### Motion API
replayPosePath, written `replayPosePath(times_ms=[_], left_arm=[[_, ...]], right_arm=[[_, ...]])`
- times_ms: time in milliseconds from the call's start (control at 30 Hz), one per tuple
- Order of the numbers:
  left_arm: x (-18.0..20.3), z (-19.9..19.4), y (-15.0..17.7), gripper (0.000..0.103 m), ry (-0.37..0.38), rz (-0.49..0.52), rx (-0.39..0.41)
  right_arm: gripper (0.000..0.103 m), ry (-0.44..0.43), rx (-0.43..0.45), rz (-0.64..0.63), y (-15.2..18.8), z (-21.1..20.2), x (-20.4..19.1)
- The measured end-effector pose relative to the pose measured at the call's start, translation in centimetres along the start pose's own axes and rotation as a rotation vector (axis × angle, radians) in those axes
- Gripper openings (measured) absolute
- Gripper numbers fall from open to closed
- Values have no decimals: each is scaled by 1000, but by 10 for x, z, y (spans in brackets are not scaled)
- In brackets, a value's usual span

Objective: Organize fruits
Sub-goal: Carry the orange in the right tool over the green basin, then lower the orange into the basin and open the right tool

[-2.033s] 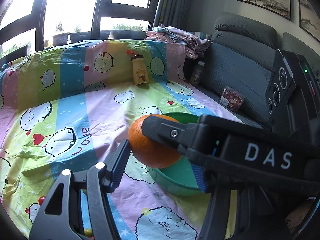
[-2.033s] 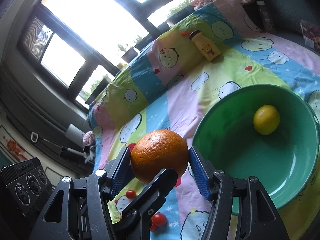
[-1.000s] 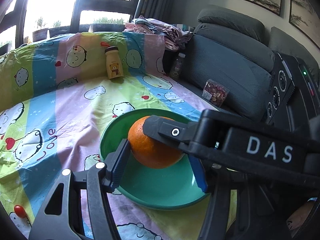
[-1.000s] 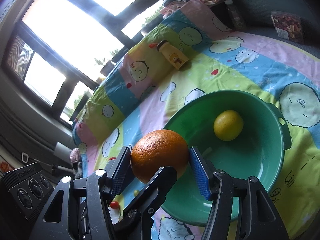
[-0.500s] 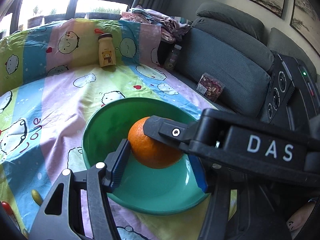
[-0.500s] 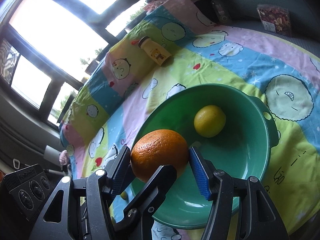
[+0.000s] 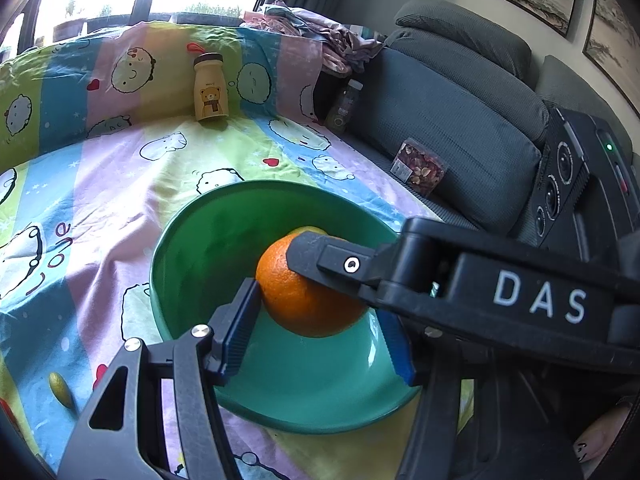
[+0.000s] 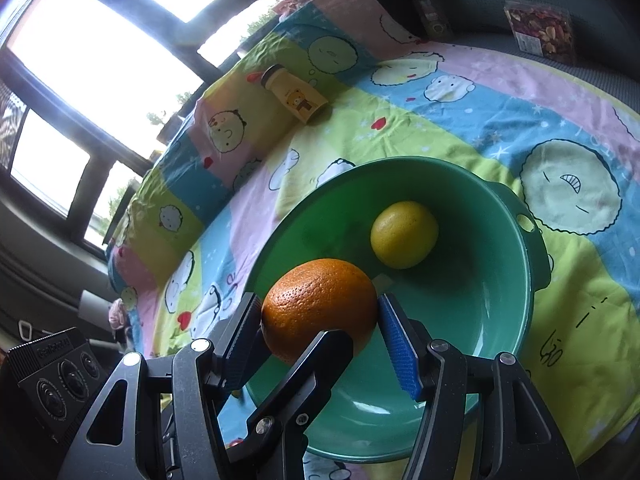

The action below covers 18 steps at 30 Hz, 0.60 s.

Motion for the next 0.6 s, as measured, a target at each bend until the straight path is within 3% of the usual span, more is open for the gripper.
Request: replayPosePath(times_ms=[600], left_arm=[[-4,5,3,58,5,-32,-36]], right_arm=[[64,30,-19,-4,0,5,1]])
Point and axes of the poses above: each gripper's, at about its wrist camera, not at the fingertips, and z roughly the way its jaws point, x to its right, y to its underside, the point moved 1 cm from there along z, roughly the way its jaws point, and after that the axes turned 2 degrees about -z, right-handed, at the moved point
